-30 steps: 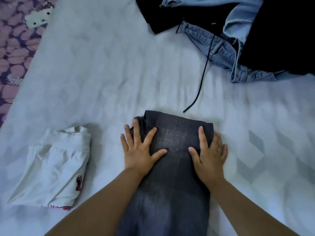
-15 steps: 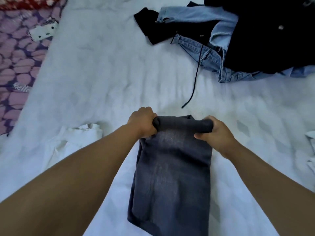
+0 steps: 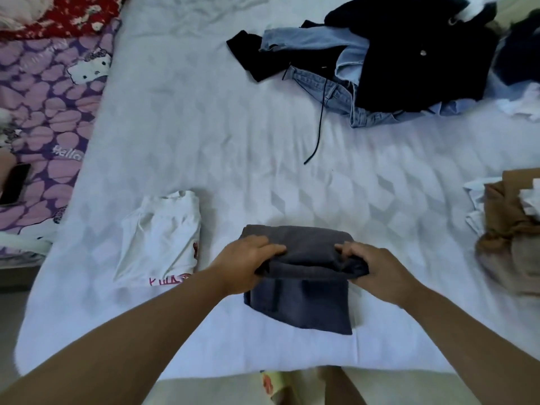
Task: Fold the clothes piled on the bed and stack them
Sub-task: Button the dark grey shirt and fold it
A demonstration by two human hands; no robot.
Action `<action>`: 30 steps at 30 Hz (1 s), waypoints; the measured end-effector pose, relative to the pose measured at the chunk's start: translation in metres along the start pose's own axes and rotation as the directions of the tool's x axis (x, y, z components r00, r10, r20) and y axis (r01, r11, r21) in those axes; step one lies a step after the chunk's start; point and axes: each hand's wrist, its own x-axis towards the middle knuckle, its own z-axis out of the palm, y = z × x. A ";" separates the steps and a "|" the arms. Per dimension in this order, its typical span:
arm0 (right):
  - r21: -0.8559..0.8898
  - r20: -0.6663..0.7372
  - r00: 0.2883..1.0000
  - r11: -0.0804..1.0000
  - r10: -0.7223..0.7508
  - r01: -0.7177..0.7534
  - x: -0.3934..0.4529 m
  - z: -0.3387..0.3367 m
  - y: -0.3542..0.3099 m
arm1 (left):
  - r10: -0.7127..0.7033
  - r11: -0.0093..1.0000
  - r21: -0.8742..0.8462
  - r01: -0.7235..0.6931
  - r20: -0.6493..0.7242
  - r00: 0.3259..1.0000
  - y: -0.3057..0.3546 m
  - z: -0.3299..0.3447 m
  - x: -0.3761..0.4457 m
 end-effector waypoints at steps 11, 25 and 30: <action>-0.454 -0.182 0.976 0.891 -0.121 0.026 -0.025 0.091 0.032 | -0.256 0.955 0.018 0.297 0.559 0.789 0.016 0.067 -0.022; 0.065 -0.269 0.866 0.905 0.421 -0.420 0.011 0.105 0.055 | -0.716 0.664 -0.141 0.734 0.164 0.679 0.015 0.111 -0.004; 0.168 -0.296 0.872 0.920 0.389 -0.354 0.006 0.109 0.047 | -0.644 0.684 -0.333 0.649 0.143 0.752 0.028 0.108 -0.014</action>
